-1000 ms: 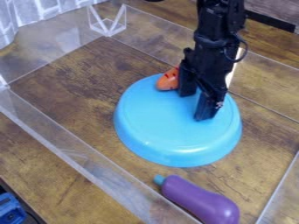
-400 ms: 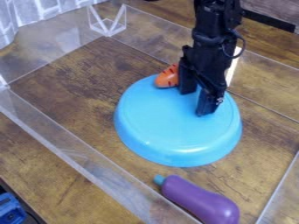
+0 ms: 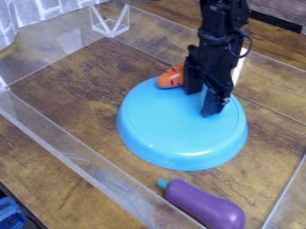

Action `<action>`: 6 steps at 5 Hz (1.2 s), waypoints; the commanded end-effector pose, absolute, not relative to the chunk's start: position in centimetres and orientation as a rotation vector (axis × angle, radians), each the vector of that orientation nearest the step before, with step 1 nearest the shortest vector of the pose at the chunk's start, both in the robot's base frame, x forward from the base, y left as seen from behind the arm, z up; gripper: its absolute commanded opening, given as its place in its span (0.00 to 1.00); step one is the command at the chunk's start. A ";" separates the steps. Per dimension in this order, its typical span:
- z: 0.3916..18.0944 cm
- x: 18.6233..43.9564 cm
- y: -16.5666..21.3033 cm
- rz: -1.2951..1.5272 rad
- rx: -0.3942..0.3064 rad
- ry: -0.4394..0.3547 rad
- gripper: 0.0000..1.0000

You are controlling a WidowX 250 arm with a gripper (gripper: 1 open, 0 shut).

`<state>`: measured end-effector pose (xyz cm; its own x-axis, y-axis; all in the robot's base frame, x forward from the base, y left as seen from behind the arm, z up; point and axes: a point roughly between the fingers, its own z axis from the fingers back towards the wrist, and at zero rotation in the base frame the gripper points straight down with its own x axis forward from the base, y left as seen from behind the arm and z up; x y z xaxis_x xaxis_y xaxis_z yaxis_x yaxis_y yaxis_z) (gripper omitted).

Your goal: Move the carrot to the left side

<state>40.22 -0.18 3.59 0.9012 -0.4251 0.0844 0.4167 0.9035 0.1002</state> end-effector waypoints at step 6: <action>0.4 41.3 2.4 -0.372 0.110 -0.087 1.00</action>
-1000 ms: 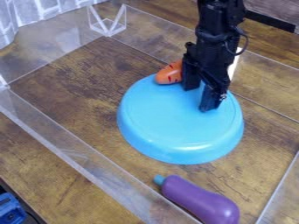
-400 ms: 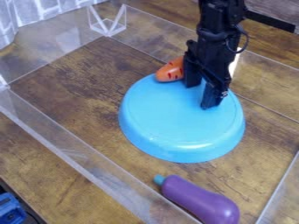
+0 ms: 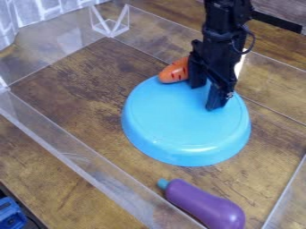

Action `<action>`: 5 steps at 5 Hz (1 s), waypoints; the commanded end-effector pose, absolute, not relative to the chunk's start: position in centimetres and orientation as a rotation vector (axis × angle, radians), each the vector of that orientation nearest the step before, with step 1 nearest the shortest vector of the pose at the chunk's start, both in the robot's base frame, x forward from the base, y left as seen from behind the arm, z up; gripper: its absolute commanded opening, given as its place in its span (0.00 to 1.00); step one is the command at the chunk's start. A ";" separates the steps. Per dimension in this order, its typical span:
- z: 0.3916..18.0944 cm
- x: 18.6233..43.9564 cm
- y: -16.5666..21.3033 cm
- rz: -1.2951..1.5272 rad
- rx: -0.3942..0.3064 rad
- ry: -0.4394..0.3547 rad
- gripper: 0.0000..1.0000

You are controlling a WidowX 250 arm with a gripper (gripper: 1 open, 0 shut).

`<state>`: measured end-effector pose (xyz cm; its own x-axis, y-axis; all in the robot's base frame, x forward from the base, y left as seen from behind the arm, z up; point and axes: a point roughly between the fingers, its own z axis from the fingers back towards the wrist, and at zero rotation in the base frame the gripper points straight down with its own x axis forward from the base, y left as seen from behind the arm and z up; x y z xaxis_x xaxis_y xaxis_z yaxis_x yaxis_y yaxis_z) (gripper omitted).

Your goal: Move the carrot to the left side

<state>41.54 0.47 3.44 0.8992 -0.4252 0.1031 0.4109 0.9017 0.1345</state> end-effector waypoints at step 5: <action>-1.2 41.4 3.7 -0.365 0.127 -0.068 1.00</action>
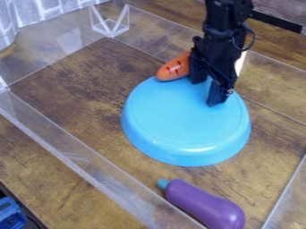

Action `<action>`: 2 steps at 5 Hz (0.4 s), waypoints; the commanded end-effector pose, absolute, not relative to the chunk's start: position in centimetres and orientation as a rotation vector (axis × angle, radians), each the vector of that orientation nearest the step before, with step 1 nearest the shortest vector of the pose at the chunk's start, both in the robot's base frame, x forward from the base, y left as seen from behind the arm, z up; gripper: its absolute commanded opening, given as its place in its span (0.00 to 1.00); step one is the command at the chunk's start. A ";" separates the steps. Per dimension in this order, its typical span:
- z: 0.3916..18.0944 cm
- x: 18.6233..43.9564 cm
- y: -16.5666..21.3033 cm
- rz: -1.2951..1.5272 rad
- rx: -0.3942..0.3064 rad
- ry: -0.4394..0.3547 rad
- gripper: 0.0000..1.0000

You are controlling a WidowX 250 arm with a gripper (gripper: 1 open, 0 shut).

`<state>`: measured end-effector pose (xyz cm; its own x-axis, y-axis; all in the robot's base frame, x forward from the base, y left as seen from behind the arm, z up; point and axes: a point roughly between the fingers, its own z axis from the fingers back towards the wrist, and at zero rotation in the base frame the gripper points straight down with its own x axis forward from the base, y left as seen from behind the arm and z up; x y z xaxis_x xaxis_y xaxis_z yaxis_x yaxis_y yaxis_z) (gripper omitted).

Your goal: Move the carrot to the left side

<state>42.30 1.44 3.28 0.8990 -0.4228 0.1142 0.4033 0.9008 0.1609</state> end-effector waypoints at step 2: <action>-1.7 41.3 4.4 -0.362 0.133 -0.059 1.00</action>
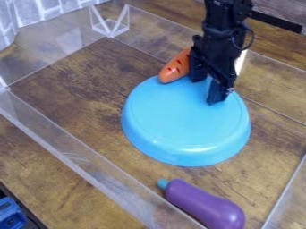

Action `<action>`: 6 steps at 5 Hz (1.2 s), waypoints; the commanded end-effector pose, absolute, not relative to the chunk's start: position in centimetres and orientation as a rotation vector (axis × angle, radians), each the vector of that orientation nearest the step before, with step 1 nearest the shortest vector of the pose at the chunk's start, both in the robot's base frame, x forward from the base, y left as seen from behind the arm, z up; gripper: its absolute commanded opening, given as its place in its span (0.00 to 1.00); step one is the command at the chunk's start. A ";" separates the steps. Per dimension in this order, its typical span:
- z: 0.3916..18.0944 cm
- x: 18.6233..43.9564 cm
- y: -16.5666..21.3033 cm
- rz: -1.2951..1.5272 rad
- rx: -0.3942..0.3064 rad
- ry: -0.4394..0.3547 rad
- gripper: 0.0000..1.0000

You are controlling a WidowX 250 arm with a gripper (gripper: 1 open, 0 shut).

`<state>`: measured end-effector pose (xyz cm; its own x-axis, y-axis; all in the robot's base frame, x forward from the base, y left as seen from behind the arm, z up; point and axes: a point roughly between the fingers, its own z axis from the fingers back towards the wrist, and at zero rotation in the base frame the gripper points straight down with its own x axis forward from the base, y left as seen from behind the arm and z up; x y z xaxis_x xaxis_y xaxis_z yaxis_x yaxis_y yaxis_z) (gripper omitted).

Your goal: Move the carrot to the left side

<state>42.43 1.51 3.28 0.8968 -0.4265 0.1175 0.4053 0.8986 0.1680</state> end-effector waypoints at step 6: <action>-2.2 40.8 7.0 -0.329 0.147 -0.038 1.00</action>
<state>42.70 3.08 3.33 0.9051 -0.4044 0.1310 0.3785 0.9070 0.1848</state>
